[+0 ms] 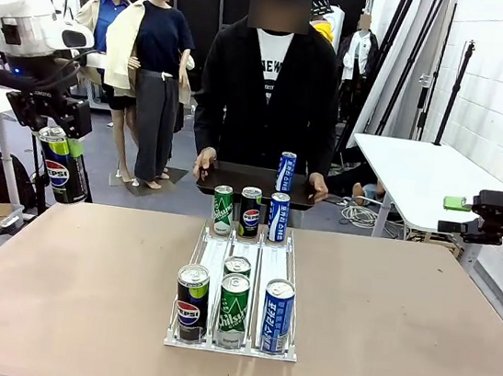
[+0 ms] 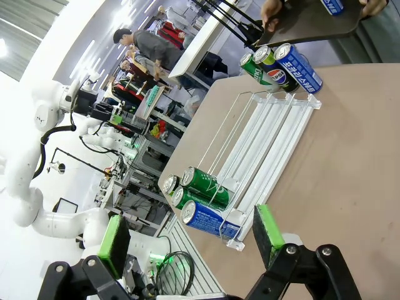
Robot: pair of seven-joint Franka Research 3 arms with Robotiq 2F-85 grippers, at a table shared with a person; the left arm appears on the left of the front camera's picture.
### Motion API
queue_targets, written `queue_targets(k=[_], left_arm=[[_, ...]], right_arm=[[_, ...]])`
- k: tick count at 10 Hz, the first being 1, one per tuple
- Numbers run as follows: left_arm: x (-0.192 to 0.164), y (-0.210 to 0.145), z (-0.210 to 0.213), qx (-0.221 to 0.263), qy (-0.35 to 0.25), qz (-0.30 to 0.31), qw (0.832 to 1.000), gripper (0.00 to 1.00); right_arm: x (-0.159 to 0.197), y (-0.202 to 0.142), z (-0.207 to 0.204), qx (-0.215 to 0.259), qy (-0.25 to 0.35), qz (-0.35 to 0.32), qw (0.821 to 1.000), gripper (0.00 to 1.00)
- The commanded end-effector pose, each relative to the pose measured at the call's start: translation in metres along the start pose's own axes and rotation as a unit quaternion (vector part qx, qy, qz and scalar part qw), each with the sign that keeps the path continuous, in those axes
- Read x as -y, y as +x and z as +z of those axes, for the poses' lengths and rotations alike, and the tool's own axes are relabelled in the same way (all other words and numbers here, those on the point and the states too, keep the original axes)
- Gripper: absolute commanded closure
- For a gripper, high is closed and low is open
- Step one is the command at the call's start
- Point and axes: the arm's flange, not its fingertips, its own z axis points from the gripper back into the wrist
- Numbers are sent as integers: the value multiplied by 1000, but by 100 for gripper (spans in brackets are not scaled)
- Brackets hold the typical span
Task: Retrieve and hand over the desired beverage to the person.
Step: Pick up another can of the same type that the person held from the Automatic Can Dispenser, then place the picked can on the Handle tray extended by the person.
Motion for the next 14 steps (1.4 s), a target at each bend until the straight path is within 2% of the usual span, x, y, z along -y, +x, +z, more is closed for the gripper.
queue_targets(k=[1, 14], left_arm=[[-1, -1, 4, 1, 7, -1, 1000, 100], [-1, -1, 4, 1, 7, -1, 1000, 100]], right_arm=[[-1, 0, -1, 4, 6, 1, 1000, 0], [-1, 0, -1, 4, 6, 1, 1000, 0]])
